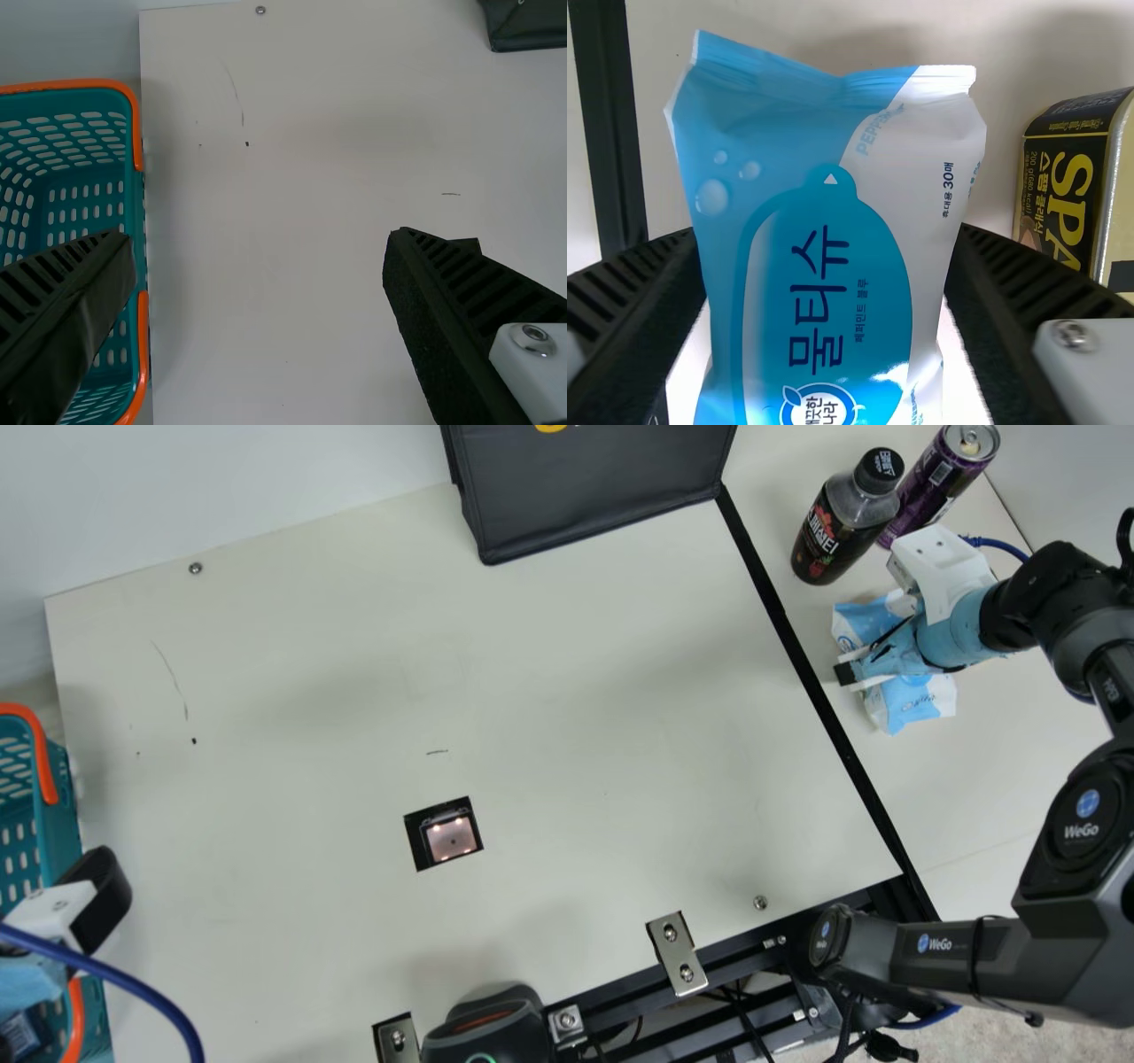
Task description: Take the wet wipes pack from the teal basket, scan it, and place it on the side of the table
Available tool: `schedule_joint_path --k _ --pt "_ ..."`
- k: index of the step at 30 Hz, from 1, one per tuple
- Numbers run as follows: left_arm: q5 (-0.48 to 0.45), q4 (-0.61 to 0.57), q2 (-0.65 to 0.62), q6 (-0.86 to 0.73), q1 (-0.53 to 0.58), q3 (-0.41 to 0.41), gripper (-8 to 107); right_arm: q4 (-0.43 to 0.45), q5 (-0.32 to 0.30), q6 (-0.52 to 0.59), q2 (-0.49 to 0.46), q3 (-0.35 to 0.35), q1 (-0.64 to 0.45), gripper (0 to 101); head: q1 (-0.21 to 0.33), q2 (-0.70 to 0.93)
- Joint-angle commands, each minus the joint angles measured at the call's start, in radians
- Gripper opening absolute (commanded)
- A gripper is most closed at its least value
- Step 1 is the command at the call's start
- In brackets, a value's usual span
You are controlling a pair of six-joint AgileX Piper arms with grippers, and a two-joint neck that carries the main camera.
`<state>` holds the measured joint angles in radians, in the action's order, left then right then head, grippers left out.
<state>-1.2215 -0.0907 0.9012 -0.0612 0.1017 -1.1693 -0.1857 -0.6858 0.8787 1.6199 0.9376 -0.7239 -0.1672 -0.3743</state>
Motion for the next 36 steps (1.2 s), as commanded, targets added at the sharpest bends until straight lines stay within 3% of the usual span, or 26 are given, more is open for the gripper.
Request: schedule_joint_path --k 1,11,31,36 --pt "0.000 0.000 0.000 0.000 0.000 0.000 90 -0.001 -0.006 -0.004 -0.007 0.000 0.000 95 0.029 -0.002" --pt "0.000 0.000 0.000 0.000 0.000 0.000 90 -0.003 -0.056 -0.051 -0.088 0.020 0.015 95 0.029 -0.002" --pt "0.000 0.000 0.000 0.000 0.000 0.000 90 0.010 -0.279 -0.189 -0.315 0.123 0.019 95 0.029 -0.002" --pt "0.000 0.000 0.000 0.000 0.000 0.000 90 0.010 -0.286 -0.189 -0.319 0.123 0.018 95 0.029 -0.002"
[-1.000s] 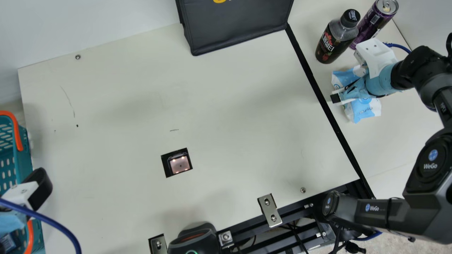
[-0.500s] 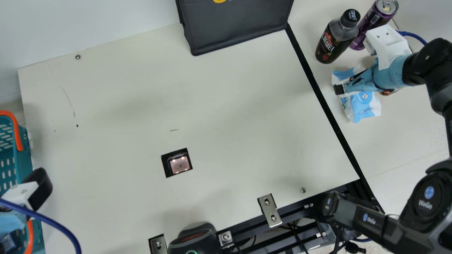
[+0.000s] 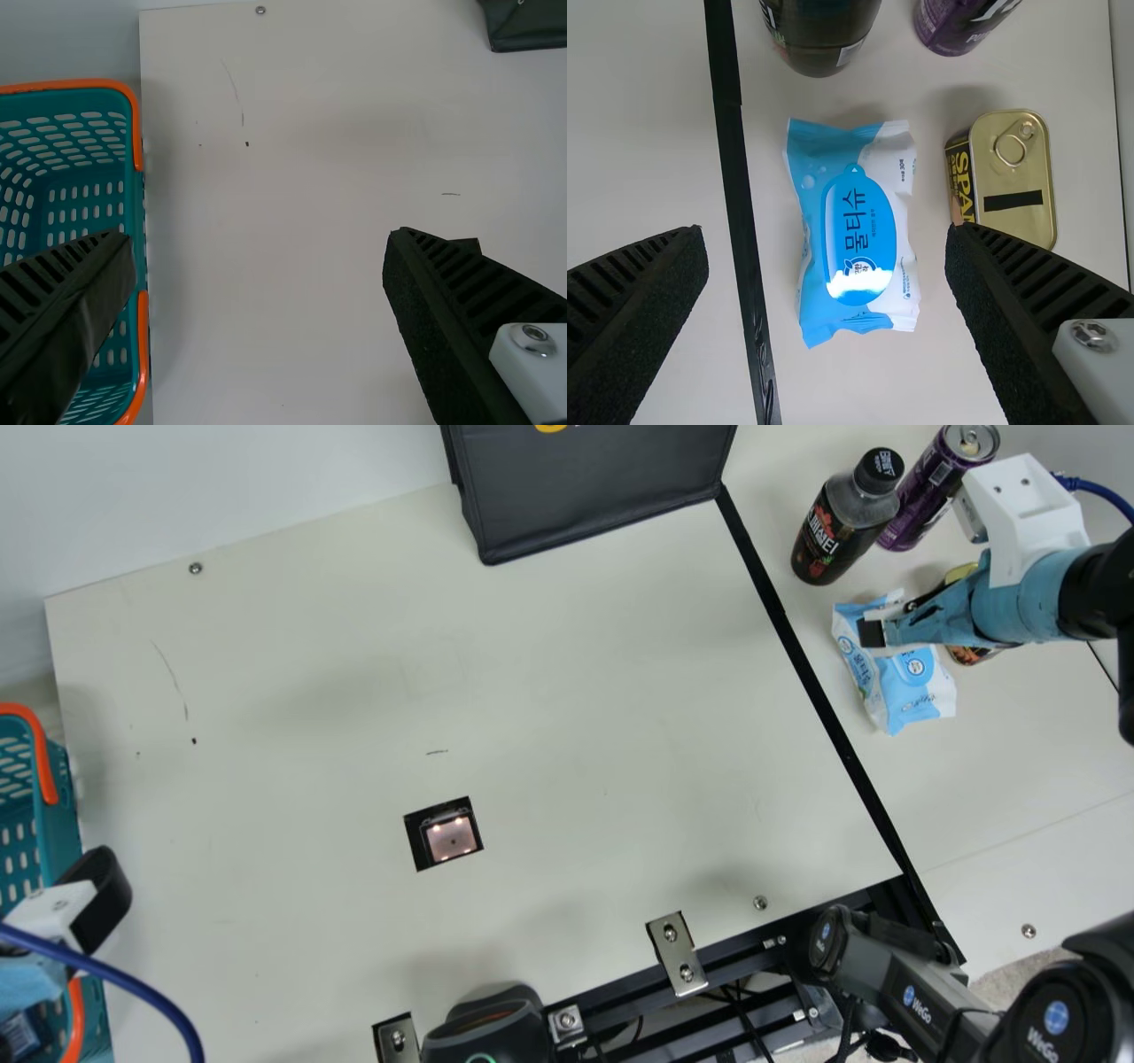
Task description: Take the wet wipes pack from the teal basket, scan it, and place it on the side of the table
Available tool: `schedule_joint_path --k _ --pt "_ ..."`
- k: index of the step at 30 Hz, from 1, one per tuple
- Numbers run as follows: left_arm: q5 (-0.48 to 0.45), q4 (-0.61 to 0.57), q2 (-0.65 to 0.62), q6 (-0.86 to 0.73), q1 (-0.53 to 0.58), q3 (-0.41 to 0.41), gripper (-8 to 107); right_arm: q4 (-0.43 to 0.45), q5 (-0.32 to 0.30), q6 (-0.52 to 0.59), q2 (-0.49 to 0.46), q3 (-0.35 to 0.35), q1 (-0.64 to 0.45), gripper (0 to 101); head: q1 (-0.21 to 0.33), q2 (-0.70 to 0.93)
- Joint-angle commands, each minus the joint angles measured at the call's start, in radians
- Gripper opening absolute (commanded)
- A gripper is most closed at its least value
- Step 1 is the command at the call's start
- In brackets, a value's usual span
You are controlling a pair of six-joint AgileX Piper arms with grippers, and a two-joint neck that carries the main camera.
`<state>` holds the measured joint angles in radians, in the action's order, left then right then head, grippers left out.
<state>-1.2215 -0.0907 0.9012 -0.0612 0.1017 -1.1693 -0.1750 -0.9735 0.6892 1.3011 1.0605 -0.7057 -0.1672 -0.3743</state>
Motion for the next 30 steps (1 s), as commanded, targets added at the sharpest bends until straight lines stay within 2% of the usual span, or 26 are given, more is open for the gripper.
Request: schedule_joint_path --k 1,4,12,19,30 --pt "0.000 0.000 0.000 0.000 0.000 0.000 90 0.000 0.000 0.000 0.000 0.000 0.000 95 0.029 -0.002" --pt "0.000 0.000 0.000 0.000 0.000 0.000 90 0.000 -0.001 0.000 -0.001 0.000 0.000 95 0.029 -0.002" --pt "0.008 0.062 -0.140 0.059 -0.071 -0.033 90 0.037 -0.048 -0.134 -0.110 0.031 0.140 95 0.029 0.184" --pt "0.007 0.064 -0.147 0.061 -0.073 -0.034 90 0.069 -0.088 -0.252 -0.204 0.058 0.262 95 0.029 0.347" --pt "0.007 0.062 -0.147 0.061 -0.073 -0.034 90 0.120 -0.152 -0.437 -0.353 0.100 0.455 95 0.029 0.347"
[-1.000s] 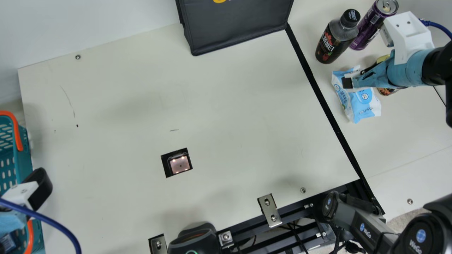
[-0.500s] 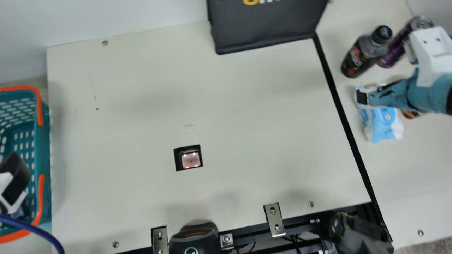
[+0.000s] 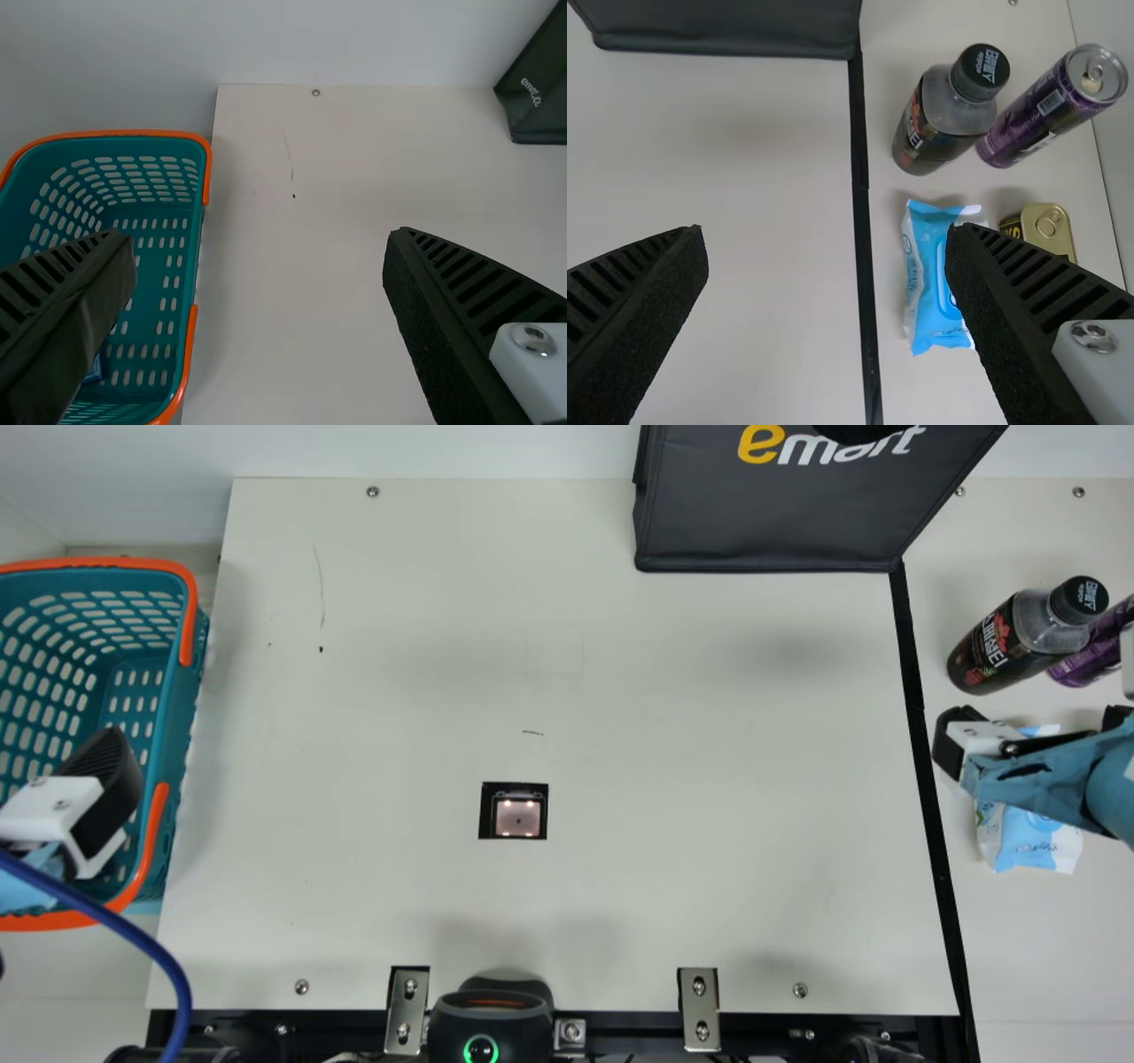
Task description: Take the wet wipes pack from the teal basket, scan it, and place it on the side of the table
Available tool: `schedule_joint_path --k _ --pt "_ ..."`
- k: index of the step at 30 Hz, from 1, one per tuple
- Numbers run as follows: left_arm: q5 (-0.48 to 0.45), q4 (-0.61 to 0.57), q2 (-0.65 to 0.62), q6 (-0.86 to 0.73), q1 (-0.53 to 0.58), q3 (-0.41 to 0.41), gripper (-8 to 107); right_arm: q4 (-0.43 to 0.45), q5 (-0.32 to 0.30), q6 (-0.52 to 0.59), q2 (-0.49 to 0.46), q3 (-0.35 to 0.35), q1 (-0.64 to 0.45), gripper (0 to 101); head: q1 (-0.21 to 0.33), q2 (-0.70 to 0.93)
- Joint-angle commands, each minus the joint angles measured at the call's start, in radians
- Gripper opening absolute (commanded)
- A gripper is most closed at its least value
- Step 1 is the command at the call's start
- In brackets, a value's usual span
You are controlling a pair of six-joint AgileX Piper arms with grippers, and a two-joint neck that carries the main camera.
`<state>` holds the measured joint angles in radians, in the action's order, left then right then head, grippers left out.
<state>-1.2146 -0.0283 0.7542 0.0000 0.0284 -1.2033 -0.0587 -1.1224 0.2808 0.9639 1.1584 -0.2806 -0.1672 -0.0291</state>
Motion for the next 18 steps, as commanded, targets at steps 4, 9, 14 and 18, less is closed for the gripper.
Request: schedule_joint_path --k 4,9,14,18 --pt "0.000 0.000 0.000 0.000 0.000 0.000 90 0.022 -0.027 -0.096 -0.071 0.017 0.099 95 0.029 0.002" --pt "0.000 0.000 0.000 0.000 0.000 0.000 90 0.045 -0.056 -0.180 -0.138 0.036 0.187 95 0.029 0.002" --pt "0.000 0.000 0.000 0.000 0.000 0.000 90 0.068 -0.085 -0.264 -0.206 0.055 0.274 95 0.029 0.002" --pt "0.000 0.000 0.000 0.000 0.000 0.000 90 0.072 -0.093 -0.281 -0.222 0.060 0.289 95 0.029 0.002"
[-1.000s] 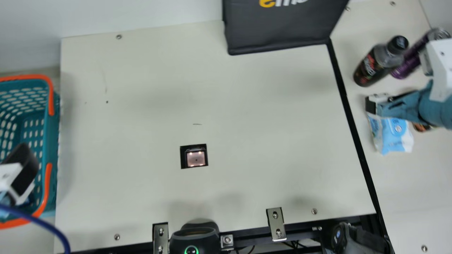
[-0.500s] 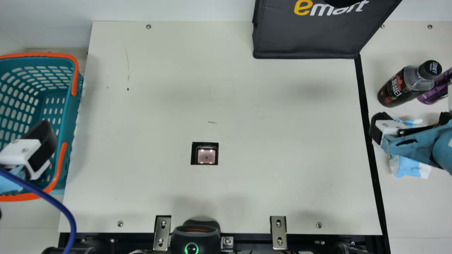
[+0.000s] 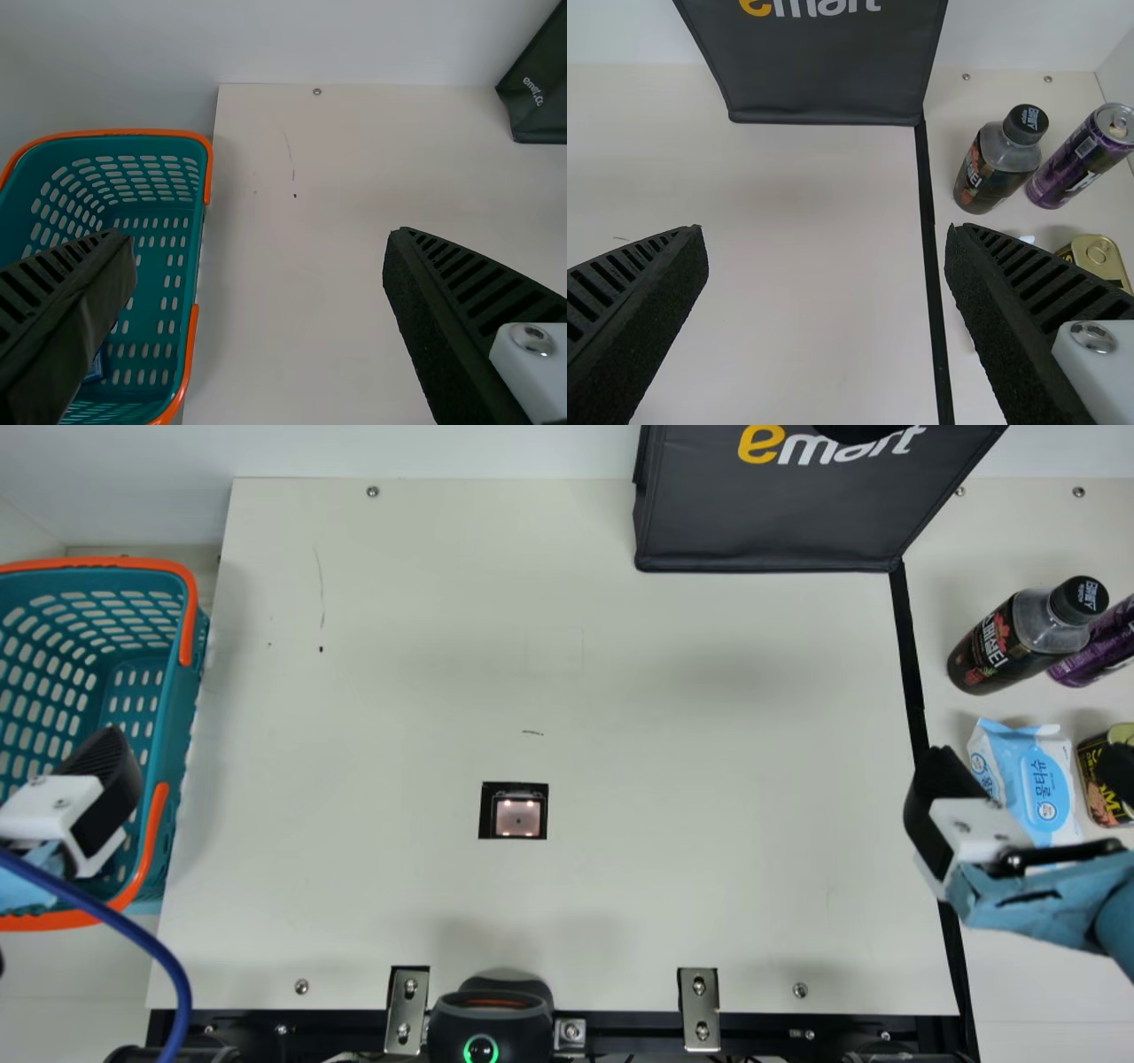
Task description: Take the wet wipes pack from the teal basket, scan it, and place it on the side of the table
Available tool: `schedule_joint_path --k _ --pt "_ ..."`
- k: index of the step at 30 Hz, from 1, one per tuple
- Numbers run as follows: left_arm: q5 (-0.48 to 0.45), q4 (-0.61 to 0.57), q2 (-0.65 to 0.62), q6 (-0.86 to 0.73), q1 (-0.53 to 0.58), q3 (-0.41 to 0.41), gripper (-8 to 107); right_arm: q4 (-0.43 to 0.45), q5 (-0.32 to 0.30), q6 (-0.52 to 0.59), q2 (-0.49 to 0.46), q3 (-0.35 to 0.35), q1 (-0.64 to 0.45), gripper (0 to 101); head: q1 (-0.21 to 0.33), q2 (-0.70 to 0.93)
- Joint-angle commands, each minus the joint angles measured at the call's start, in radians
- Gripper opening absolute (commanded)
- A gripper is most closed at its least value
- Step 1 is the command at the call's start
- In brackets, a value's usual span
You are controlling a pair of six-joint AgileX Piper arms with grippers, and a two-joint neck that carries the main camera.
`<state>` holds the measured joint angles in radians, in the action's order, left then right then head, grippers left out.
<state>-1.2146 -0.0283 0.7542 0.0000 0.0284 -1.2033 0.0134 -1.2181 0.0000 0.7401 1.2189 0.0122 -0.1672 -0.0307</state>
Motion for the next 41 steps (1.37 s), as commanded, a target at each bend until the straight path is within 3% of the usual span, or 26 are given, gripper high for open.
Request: schedule_joint_path --k 1,41 --pt "0.000 0.000 0.000 0.000 0.000 0.000 90 0.000 0.000 0.000 0.000 0.000 0.000 95 0.029 0.003" --pt "0.000 0.000 0.000 0.000 0.000 0.000 90 0.001 -0.004 0.000 0.000 0.000 0.002 95 0.029 0.003"
